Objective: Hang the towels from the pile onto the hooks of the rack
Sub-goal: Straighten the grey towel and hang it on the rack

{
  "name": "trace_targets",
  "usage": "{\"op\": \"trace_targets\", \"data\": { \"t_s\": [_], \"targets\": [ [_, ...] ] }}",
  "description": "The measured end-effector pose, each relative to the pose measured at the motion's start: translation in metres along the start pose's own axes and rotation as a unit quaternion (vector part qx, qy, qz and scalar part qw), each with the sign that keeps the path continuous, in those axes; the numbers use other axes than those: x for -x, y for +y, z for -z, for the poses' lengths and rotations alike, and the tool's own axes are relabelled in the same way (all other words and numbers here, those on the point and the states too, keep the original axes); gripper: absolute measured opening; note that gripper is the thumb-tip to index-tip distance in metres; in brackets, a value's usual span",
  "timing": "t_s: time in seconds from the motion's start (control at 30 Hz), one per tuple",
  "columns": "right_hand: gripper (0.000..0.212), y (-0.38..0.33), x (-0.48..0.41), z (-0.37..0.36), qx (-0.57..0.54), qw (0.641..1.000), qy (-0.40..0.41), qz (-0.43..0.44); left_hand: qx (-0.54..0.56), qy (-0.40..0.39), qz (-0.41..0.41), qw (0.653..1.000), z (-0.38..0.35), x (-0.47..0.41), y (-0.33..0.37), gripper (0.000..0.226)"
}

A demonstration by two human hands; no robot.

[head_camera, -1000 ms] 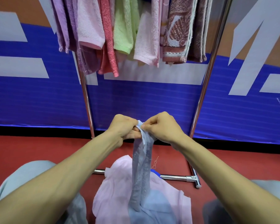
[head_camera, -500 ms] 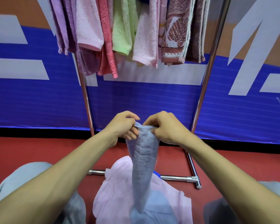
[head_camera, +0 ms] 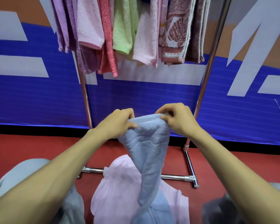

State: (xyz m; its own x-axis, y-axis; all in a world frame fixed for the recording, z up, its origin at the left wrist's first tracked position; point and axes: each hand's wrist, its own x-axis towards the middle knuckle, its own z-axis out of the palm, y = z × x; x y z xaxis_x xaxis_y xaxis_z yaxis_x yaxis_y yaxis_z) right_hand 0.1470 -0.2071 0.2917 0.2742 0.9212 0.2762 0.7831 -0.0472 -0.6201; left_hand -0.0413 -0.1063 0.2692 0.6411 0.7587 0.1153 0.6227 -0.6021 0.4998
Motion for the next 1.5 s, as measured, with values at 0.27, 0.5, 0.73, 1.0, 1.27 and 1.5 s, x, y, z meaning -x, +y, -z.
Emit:
{"op": "trace_targets", "data": {
  "t_s": [0.27,0.5,0.73,1.0,1.27,1.5],
  "targets": [
    [0.011,0.018,0.001,-0.014,0.057,0.998,-0.012,-0.03,-0.082,-0.032,-0.002,0.996,0.003,0.002,-0.011,0.027],
    [0.01,0.03,-0.003,-0.018,-0.08,0.992,0.036,-0.088,-0.059,-0.005,0.002,0.998,0.009,0.002,-0.017,0.032],
    [0.014,0.034,-0.003,-0.02,-0.134,0.981,0.041,-0.132,-0.032,0.113,-0.018,0.993,0.008,0.004,-0.022,0.019],
    [0.008,-0.026,-0.016,0.027,-0.075,0.979,0.173,-0.073,-0.01,0.218,-0.081,0.972,0.041,0.006,0.002,0.013],
    [0.007,-0.104,-0.029,0.103,-0.135,0.953,0.27,0.002,-0.062,0.284,-0.103,0.951,0.149,0.0,0.058,0.012],
    [0.013,-0.174,-0.037,0.182,-0.098,0.932,0.343,0.054,-0.135,0.331,-0.12,0.926,0.254,0.008,0.131,0.021]
  ]
}}
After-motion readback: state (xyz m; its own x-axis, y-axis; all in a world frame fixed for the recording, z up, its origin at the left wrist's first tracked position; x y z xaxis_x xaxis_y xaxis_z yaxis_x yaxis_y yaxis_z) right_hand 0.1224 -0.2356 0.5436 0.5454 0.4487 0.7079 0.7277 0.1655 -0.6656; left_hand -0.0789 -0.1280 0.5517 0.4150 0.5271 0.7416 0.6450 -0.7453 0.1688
